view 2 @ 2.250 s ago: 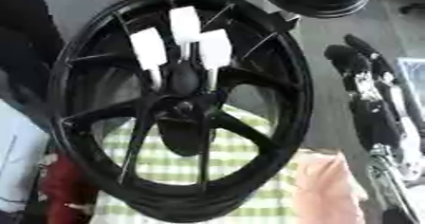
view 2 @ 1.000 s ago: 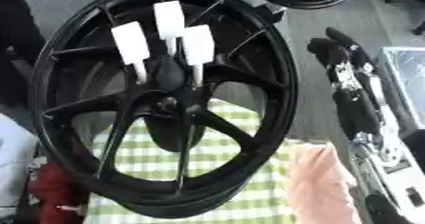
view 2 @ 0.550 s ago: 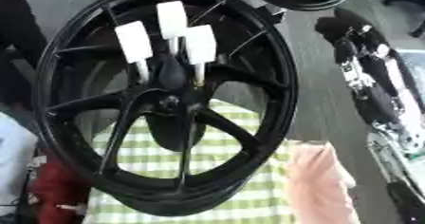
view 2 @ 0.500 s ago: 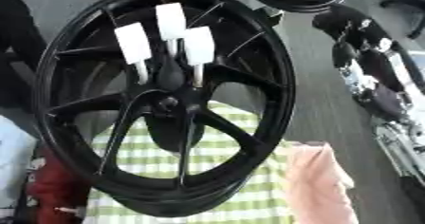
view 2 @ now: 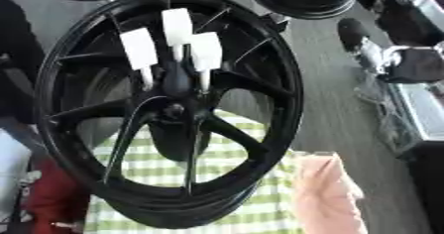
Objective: Pull the pin out of the wheel hub.
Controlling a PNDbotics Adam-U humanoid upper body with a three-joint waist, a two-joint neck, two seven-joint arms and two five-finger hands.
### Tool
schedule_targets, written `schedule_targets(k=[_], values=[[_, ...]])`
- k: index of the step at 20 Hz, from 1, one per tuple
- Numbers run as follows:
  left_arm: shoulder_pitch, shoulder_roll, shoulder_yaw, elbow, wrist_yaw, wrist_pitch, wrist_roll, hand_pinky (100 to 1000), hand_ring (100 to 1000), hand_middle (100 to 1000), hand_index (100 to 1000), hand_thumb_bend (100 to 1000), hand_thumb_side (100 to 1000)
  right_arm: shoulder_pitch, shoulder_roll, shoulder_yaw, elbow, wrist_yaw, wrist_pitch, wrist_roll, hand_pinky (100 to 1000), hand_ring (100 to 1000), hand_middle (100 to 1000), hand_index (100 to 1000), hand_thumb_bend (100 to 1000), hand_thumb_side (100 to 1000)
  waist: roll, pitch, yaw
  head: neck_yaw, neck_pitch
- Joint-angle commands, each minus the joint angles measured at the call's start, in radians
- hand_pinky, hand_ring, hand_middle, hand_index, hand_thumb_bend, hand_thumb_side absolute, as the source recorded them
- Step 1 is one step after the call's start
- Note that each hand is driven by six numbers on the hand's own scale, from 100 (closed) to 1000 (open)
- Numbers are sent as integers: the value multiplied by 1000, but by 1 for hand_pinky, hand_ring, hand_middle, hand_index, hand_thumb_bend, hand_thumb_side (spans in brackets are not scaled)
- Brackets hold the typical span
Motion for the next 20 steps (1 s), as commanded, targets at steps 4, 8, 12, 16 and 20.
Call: schedule_targets(k=[4,8,12,16,20], values=[[7,31,34,-5,10,-8,44,602,635,805,796,202,843,-121,-56,62,-17,23,111,33,990,910,833,926,100,331,-3,-31,-4,6,6],[19,35,51,-2,12,-17,72,603,638,806,797,207,842,-188,-35,118,-17,87,209,62,991,912,836,926,100,325,-9,-41,-6,15,6],[31,41,73,3,9,-25,102,604,638,805,796,211,840,-252,4,172,-17,151,305,94,996,926,845,926,100,282,-14,-51,-7,26,6],[36,43,94,12,5,-32,125,605,638,804,795,216,838,-295,35,212,-17,201,362,114,1000,941,861,930,100,253,-18,-59,-11,38,6],[32,51,101,20,2,-39,134,607,639,804,795,217,836,-328,67,247,-17,241,395,141,1000,940,858,933,100,229,-20,-63,-8,38,6]])
